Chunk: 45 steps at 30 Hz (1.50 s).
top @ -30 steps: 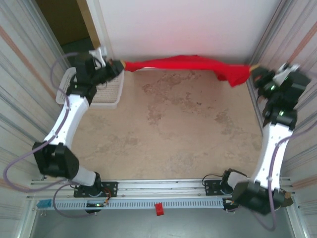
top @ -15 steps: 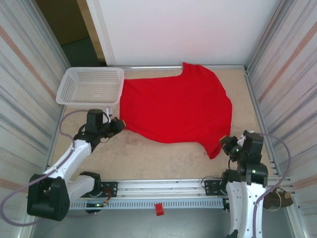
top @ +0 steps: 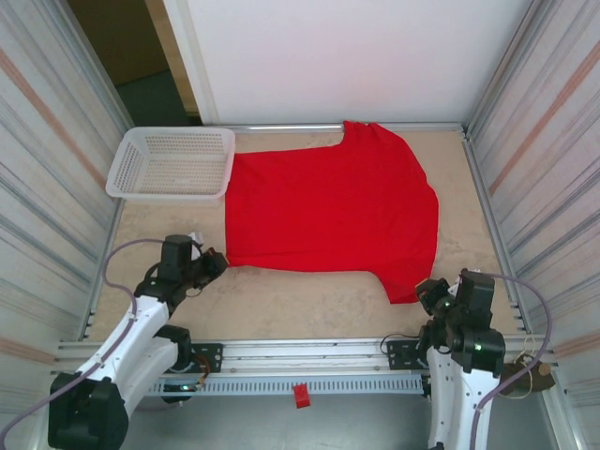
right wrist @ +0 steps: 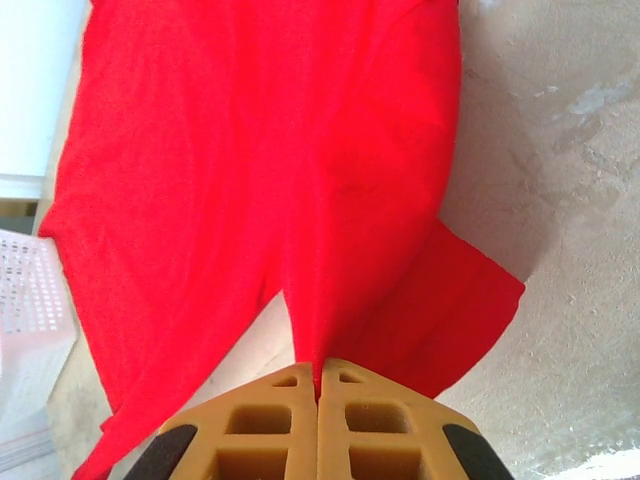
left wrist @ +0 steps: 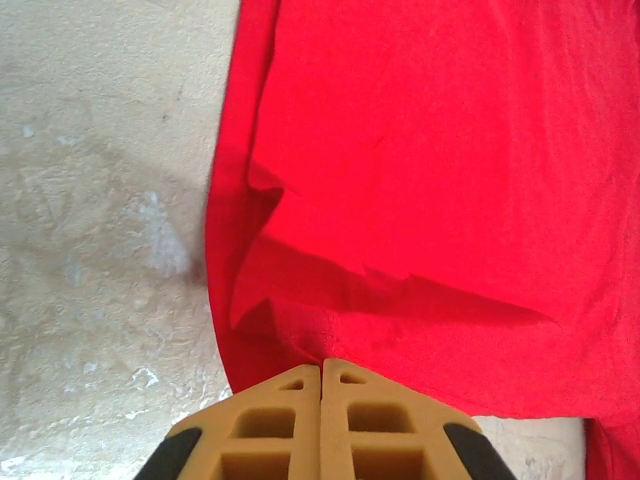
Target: Fold the inside-out t-shirt
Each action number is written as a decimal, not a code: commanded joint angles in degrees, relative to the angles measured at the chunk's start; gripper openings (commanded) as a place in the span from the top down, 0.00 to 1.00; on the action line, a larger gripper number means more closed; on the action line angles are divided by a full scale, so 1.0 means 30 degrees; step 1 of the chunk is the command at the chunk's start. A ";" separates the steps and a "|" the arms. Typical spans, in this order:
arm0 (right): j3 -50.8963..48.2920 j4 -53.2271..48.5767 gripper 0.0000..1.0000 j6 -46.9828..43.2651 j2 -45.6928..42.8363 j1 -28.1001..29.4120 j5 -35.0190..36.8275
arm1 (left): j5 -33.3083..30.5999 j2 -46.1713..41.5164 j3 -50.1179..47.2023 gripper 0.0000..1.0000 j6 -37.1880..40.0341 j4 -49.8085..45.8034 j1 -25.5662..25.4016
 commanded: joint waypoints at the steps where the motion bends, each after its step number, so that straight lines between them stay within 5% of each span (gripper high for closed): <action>1: -0.0189 0.1710 1.00 0.0193 0.1429 0.0096 0.0106 | -0.0748 0.1088 0.0918 1.00 0.0229 0.0150 -0.0053; 18: 0.1323 0.9723 1.00 -0.0227 1.0153 0.0066 0.0354 | -0.1381 0.7688 0.5236 1.00 0.1720 0.1710 0.0090; 31: 0.4395 1.2732 1.00 -0.0311 1.5547 -0.0168 0.0305 | -0.1727 1.1433 0.8687 1.00 0.2311 0.1722 0.0565; 45: 0.9332 1.6397 1.00 0.0343 2.5245 0.0066 -0.0723 | -0.2246 1.5889 1.1889 1.00 0.2995 0.1651 0.0862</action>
